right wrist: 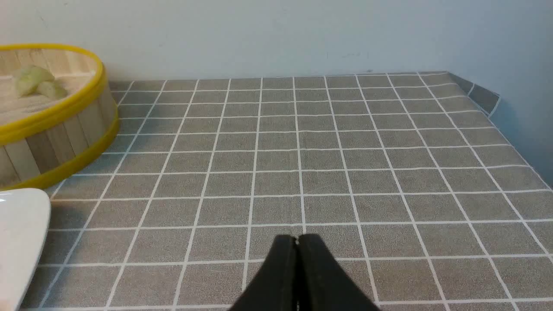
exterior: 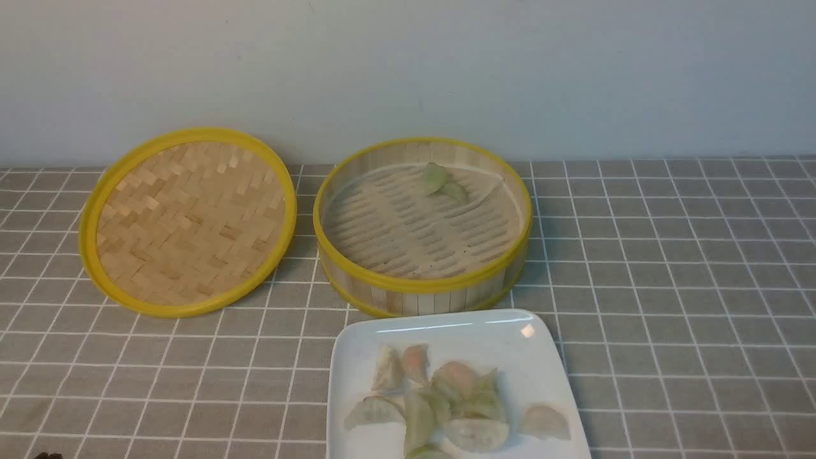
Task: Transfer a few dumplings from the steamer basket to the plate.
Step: Use the right arm to grab a dumpling from inside the steamer, then use the right arm to put the dumpling into the plate, then use the left arm to grab a dumpling from the steamer, then use the left arm to put the dumpling into the plate
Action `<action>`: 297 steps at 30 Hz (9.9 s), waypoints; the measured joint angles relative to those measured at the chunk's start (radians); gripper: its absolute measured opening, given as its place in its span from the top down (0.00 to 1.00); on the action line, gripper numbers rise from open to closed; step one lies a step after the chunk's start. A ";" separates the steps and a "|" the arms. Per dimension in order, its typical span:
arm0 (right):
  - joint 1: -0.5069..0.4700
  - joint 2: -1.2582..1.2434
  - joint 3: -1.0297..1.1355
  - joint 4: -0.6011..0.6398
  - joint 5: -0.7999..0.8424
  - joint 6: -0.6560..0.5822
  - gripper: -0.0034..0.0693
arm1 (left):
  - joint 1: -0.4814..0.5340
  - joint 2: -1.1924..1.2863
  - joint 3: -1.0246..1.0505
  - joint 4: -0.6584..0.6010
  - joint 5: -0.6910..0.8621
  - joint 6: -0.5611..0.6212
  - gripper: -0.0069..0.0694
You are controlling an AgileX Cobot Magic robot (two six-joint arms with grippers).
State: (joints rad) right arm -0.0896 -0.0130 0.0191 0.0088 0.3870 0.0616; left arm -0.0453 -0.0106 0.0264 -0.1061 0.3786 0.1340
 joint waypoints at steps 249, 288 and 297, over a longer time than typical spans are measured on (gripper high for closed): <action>0.690 1.652 -1.127 0.354 0.681 -0.259 0.23 | -0.332 2.589 -2.360 -0.306 0.400 0.730 0.46; 0.690 1.535 -1.127 0.351 0.823 -0.175 0.27 | -0.366 2.018 -2.083 -0.235 0.859 0.201 0.89; 0.690 1.349 -1.127 0.192 0.775 -0.035 0.44 | -0.452 1.760 -1.505 -0.268 0.857 0.188 0.89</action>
State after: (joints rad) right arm 0.6000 1.3361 -1.1078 0.2011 1.1622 0.0266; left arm -0.4977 1.7496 -1.4789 -0.3738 1.2354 0.3225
